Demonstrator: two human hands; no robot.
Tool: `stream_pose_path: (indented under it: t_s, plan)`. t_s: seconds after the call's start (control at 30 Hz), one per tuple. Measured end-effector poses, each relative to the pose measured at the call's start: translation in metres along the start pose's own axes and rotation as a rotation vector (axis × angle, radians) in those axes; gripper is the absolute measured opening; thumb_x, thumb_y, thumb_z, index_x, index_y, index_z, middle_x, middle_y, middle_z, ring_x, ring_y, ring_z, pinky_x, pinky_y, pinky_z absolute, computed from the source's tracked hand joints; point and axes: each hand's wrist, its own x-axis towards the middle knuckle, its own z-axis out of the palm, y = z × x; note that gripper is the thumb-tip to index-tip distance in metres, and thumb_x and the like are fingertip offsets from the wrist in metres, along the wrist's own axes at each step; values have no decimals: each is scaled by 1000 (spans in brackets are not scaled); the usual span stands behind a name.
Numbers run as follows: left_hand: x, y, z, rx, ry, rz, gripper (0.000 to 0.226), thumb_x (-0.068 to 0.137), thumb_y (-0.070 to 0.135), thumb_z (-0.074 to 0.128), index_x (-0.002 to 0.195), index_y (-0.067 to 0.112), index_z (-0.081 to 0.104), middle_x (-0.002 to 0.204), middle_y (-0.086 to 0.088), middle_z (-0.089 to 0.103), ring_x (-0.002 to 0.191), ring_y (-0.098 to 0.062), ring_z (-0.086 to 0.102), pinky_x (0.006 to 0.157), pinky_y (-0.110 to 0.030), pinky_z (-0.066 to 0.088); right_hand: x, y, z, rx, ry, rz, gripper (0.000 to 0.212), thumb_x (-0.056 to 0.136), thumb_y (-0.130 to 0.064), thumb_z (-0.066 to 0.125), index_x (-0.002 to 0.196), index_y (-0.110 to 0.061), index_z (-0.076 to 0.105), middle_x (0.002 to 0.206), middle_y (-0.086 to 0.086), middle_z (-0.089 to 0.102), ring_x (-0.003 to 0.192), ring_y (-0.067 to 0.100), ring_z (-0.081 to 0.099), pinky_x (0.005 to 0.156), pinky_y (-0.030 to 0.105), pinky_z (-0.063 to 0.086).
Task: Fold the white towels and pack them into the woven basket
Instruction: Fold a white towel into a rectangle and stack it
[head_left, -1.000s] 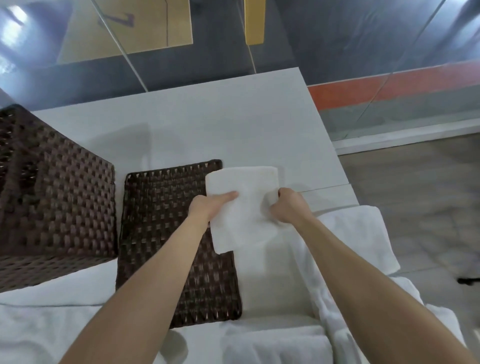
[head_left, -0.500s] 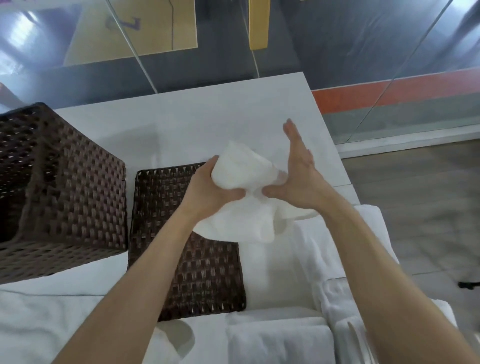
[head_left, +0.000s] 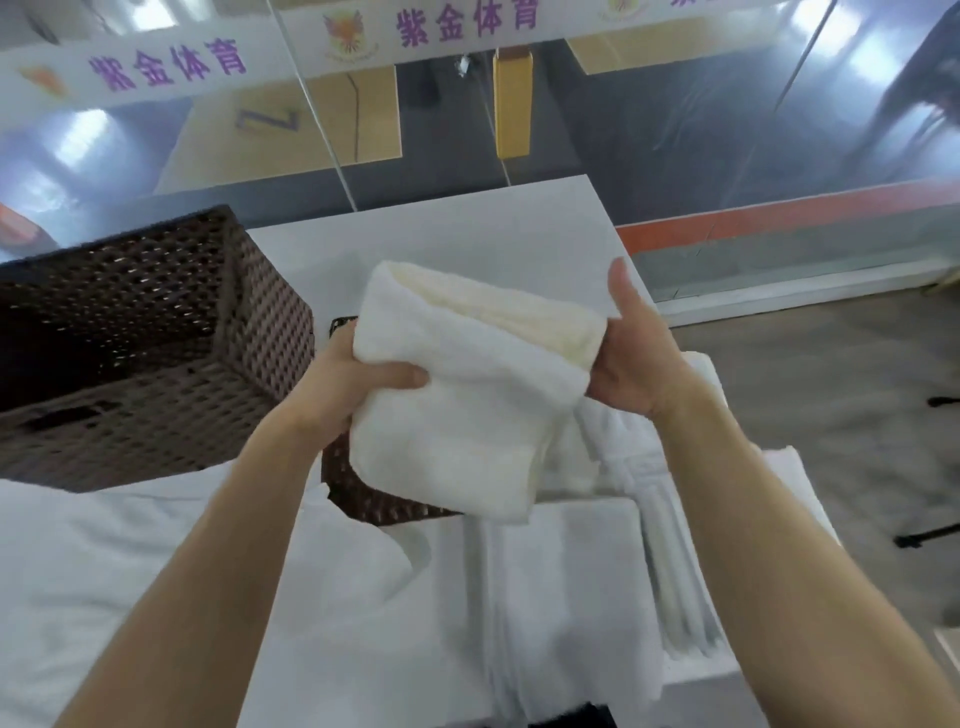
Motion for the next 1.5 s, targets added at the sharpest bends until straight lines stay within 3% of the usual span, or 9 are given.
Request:
stream_pose_path:
  t_s: [0.13,0.23,0.3,0.53,0.73,0.93,1.07,1.23,1.5]
  plan:
    - [-61,-22,28,-241,116,-45,60,76,2,86,133,10,71,126,-10,79,114,-32,77,98,-52,61,-57,68,36,141,-13,-68,93,84,-80,44,148,-13,56,147,8,65,136,28,62,108,41,54]
    - [-98,-43,53,-287,141,-125,44,85,1,81,128,10,74,121,-11,80,113,-34,77,98,-51,61,-101,103,49,-180,174,-148,41,101,-39,66,138,-20,64,132,0,75,122,22,71,95,35,61]
    - [-117,-57,74,-306,108,-186,44,88,9,83,130,12,73,122,-10,80,116,-34,76,100,-51,60,-125,129,46,-382,396,-137,49,89,-29,85,133,-26,64,126,-7,77,115,16,73,100,39,60]
    - [-136,-114,154,-330,170,-438,64,72,55,96,126,24,77,112,-4,83,104,-28,80,101,-50,61,-181,175,36,-637,763,70,48,108,-46,53,149,-23,45,123,-12,54,123,21,59,83,31,35]
    - [-115,-154,188,-195,475,-518,62,73,66,89,105,15,77,100,1,80,94,-25,76,93,-41,60,-155,206,-8,-866,886,102,47,108,-59,42,117,-15,53,101,0,65,97,28,61,74,36,39]
    - [-94,-174,211,207,644,-350,88,95,69,67,157,13,38,144,-6,57,123,-29,60,102,-43,49,-120,245,-26,-1251,870,-80,67,105,-40,52,157,0,36,146,23,54,132,41,57,106,49,51]
    - [-94,-193,219,745,692,35,61,111,50,51,162,19,38,161,-14,41,145,-30,44,113,-47,45,-120,253,-19,-1608,734,-370,64,113,-41,32,169,-11,22,175,16,21,164,32,13,132,52,18]
    - [-66,-226,212,949,424,1,54,116,44,22,153,26,56,173,-10,32,164,-27,19,128,-49,33,-92,280,-48,-1689,512,-264,61,115,-45,23,170,-19,20,177,8,13,165,26,7,133,51,9]
    - [-51,-247,216,1017,406,11,60,116,47,12,150,23,55,168,-11,35,160,-31,26,128,-45,34,-84,297,-64,-1680,552,-275,62,113,-41,26,170,-20,14,178,6,8,165,20,-2,133,52,7]
